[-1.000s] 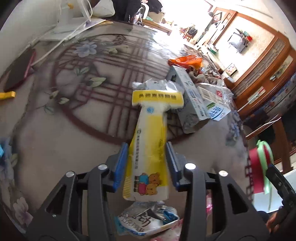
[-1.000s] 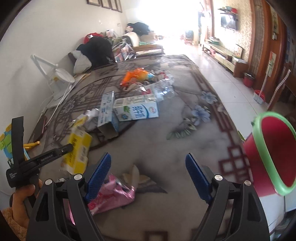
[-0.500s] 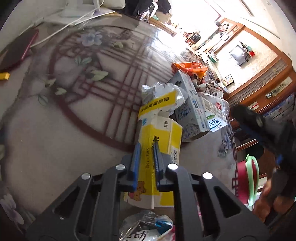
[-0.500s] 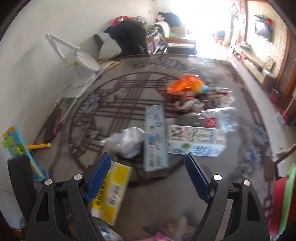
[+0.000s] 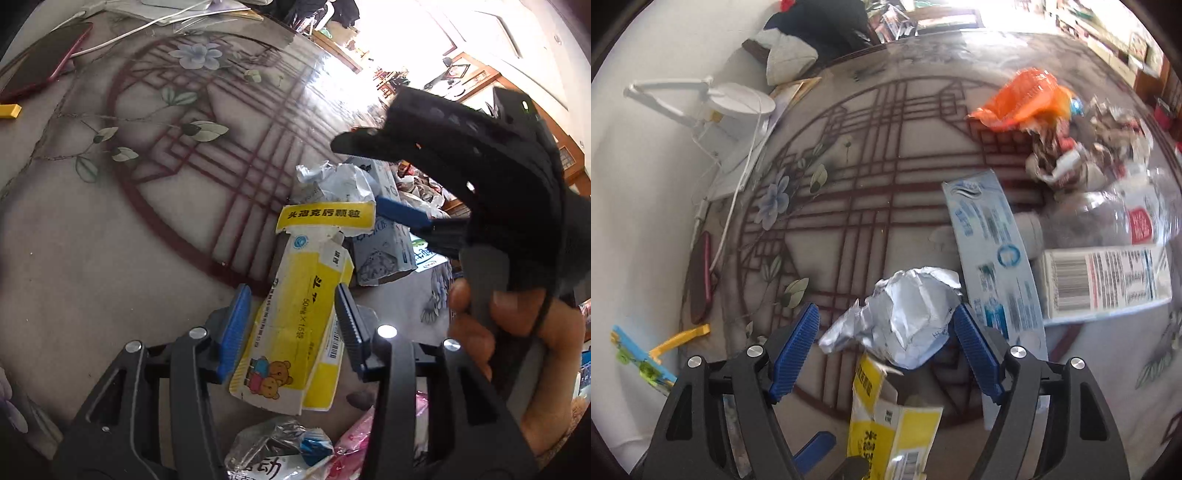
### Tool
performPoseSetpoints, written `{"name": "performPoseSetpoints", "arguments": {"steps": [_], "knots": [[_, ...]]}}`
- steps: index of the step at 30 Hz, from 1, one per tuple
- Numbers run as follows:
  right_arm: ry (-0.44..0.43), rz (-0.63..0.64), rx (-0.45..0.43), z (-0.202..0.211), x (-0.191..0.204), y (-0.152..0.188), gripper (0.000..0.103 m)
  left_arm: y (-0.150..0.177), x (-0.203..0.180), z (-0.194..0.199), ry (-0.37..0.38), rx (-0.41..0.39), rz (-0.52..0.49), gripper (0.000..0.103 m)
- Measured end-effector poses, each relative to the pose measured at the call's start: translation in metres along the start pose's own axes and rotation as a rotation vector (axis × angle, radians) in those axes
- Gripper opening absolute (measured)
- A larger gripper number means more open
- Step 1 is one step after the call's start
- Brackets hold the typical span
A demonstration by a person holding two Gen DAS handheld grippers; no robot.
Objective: Collect trash
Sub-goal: 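Grasp the crumpled foil with the right tool and lift it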
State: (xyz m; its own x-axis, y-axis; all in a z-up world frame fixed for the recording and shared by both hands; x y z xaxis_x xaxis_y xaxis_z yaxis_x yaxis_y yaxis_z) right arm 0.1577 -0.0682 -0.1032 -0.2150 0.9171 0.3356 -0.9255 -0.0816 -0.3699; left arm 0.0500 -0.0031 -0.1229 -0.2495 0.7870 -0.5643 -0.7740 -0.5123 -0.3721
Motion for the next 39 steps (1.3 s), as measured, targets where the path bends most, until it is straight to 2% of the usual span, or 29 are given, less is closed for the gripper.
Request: {"name": "performPoseSetpoints", "arguments": {"steps": [1,3,8,9,14,18,22,24,28,30,31,32,36,39], "knots": [[0.005,0.018,0.012,-0.004,0.003,0.0,0.052,-0.001,0.001,-0.001,-0.002,-0.001,0.005,0.045],[0.011,0.037,0.04,-0.01,0.006,0.001,0.03,-0.001,0.002,-0.001,-0.007,0.001,0.008,0.045],[-0.004,0.066,-0.005,-0.001,0.004,0.002,0.021,0.0,-0.001,-0.003,0.0,0.008,0.001,0.048],[-0.016,0.071,-0.037,0.01,0.002,0.001,0.011,0.001,-0.002,-0.004,0.003,0.009,-0.002,0.048],[-0.005,0.103,-0.198,0.068,-0.009,-0.002,0.011,0.005,-0.011,-0.008,0.007,0.027,-0.046,0.048],[0.01,0.143,-0.292,0.118,-0.025,0.015,0.011,0.015,-0.02,-0.015,-0.019,0.049,-0.085,0.051],[0.017,0.161,-0.313,0.143,-0.039,0.042,0.011,0.016,-0.02,-0.024,-0.058,0.049,-0.115,0.058],[0.023,0.155,-0.324,0.152,-0.047,0.054,0.011,0.017,-0.025,-0.021,-0.046,0.043,-0.136,0.064],[0.021,0.108,-0.342,0.161,-0.061,0.076,0.011,0.022,-0.032,-0.024,-0.091,0.047,-0.215,0.066],[0.026,0.095,-0.347,0.164,-0.067,0.087,0.012,0.026,-0.035,-0.028,-0.115,0.042,-0.251,0.064],[0.034,0.095,-0.352,0.166,-0.068,0.092,0.012,0.026,-0.037,-0.03,-0.126,0.042,-0.265,0.061],[0.042,0.099,-0.358,0.169,-0.069,0.097,0.012,0.028,-0.038,-0.031,-0.131,0.044,-0.282,0.052],[0.066,0.106,-0.375,0.175,-0.071,0.114,0.012,0.029,-0.044,-0.032,-0.111,0.046,-0.295,0.051],[0.067,0.091,-0.379,0.176,-0.074,0.122,0.012,0.028,-0.048,-0.025,-0.104,0.013,-0.321,0.051]]}}
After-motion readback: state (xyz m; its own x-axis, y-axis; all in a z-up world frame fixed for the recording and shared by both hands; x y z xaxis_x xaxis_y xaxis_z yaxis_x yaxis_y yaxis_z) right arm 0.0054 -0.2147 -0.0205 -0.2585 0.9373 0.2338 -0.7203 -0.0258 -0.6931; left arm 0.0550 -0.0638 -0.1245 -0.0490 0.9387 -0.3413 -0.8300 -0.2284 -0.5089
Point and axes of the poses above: each gripper's, at about its wrist camera, not at the fingertips, and z roughly against the way its jaws point, x to its left, y to its underside, the point moved 7 cm from there along -z, roughly the way its jaws point, and after that the axes turned 2 degrees about -x, right-handed, at the moved point
